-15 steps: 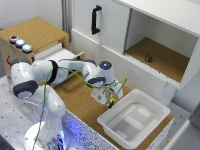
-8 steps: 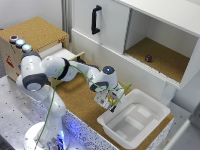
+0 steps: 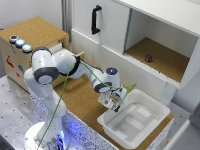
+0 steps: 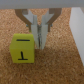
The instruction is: Slide the yellow block towards the left
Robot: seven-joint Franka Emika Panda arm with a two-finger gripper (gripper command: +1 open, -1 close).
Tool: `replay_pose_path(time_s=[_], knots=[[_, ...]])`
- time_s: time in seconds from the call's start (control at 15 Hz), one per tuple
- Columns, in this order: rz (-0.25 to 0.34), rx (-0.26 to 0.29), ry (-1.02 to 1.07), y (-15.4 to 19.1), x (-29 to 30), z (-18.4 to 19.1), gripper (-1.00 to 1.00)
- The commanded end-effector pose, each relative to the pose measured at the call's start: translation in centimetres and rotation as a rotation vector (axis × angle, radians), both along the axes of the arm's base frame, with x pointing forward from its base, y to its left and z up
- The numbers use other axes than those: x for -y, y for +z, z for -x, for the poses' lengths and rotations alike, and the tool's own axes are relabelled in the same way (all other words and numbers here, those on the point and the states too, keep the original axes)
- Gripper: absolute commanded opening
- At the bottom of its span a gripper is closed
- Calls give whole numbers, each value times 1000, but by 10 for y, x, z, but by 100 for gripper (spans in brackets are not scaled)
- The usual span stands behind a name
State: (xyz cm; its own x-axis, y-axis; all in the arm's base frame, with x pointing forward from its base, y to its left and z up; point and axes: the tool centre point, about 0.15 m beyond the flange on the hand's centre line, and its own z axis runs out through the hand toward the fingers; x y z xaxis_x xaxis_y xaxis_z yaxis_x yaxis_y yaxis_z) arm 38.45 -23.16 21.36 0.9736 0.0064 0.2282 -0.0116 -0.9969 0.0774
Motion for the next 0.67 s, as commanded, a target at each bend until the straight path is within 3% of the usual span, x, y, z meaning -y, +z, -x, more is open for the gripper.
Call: replay_pose_path(time_s=[0.0, 0.27, 0.6], knots=[[-80, -53, 0, -17, -21, 5, -100], [-85, -39, -1, -6, -29, 18, -100], [-102, -58, 22, -20, -49, 18, -100]])
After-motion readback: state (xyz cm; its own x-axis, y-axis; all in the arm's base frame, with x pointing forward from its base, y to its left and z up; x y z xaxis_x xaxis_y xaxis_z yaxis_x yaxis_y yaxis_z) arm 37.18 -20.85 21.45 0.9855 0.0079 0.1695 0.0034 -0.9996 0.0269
